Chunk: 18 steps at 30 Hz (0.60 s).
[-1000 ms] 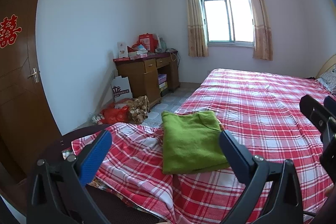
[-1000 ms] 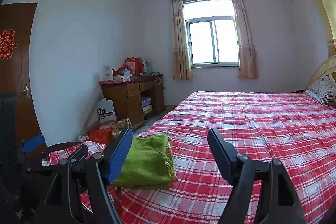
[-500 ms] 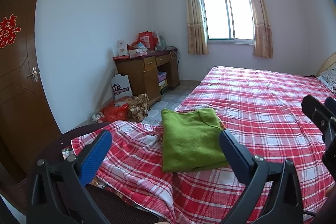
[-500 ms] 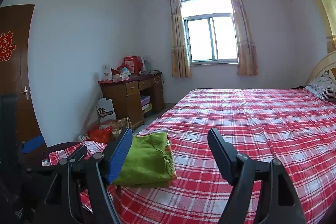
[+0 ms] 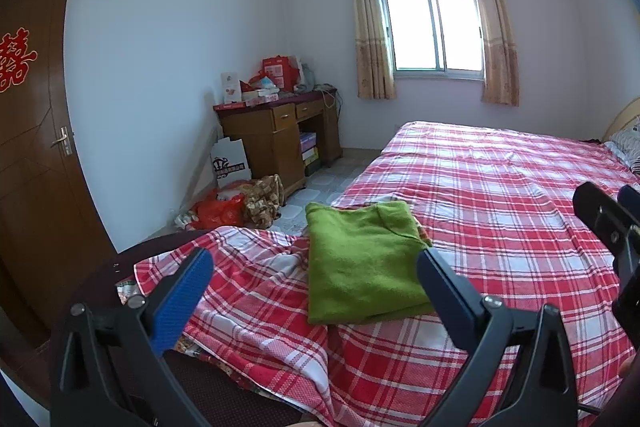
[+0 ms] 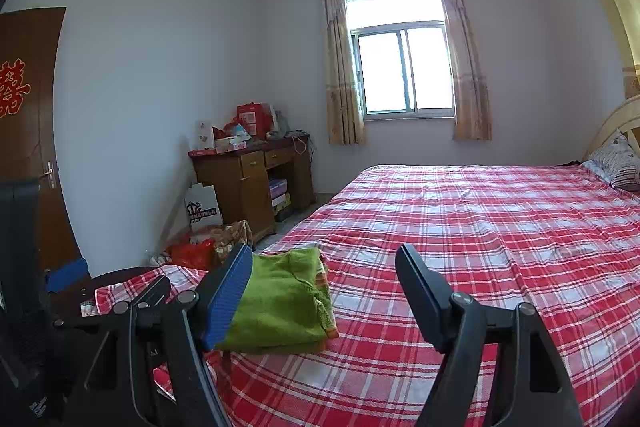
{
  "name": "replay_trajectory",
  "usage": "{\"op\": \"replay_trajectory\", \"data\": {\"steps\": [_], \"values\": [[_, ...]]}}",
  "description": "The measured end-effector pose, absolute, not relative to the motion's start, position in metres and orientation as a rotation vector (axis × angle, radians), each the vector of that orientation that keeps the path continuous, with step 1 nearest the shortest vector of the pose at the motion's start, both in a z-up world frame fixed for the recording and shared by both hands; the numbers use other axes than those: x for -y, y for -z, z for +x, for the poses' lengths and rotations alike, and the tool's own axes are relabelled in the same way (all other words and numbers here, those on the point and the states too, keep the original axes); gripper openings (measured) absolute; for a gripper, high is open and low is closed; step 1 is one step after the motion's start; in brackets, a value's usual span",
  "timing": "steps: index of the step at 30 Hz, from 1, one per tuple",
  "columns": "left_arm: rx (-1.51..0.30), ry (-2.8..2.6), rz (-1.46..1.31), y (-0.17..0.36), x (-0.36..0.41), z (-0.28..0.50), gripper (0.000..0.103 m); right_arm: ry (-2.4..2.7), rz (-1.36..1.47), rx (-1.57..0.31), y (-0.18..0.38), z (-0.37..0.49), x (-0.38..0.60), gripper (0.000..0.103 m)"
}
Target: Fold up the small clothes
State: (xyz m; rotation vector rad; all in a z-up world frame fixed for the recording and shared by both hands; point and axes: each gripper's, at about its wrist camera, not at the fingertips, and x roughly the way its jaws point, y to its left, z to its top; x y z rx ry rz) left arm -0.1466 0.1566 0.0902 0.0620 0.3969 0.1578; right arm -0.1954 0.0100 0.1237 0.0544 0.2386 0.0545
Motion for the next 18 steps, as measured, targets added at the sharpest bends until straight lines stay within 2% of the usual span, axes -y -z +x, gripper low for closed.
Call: {"op": "replay_trajectory", "data": {"steps": [18], "values": [[-0.418,-0.163,0.064,-0.0874,-0.158,-0.1432,0.103,-0.052,0.063,-0.247,-0.1206,-0.1938,-0.007,0.075]]}}
